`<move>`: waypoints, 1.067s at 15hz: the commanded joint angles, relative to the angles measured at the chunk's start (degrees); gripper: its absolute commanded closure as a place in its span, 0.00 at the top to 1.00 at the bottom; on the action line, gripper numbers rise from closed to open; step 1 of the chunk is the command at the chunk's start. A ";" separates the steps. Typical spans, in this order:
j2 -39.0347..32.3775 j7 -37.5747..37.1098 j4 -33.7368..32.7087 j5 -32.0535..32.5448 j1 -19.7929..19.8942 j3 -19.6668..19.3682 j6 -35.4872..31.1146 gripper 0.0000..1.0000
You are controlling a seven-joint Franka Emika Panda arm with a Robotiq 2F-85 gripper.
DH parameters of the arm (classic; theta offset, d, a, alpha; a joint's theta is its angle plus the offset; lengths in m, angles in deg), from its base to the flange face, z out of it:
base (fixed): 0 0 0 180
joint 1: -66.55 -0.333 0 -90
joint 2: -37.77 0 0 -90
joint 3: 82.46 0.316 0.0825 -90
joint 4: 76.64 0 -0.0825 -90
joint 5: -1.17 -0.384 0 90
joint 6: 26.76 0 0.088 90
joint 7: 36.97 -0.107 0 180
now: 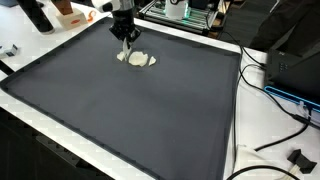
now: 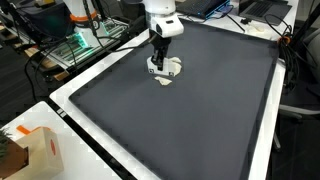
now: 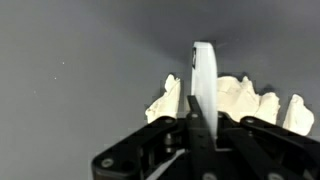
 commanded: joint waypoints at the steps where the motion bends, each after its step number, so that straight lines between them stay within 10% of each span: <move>1: 3.78 -4.22 3.10 4.81 -1.91 -1.02 -0.65 0.01; 16: 13.84 -4.76 2.80 -2.27 -3.41 2.22 5.36 0.01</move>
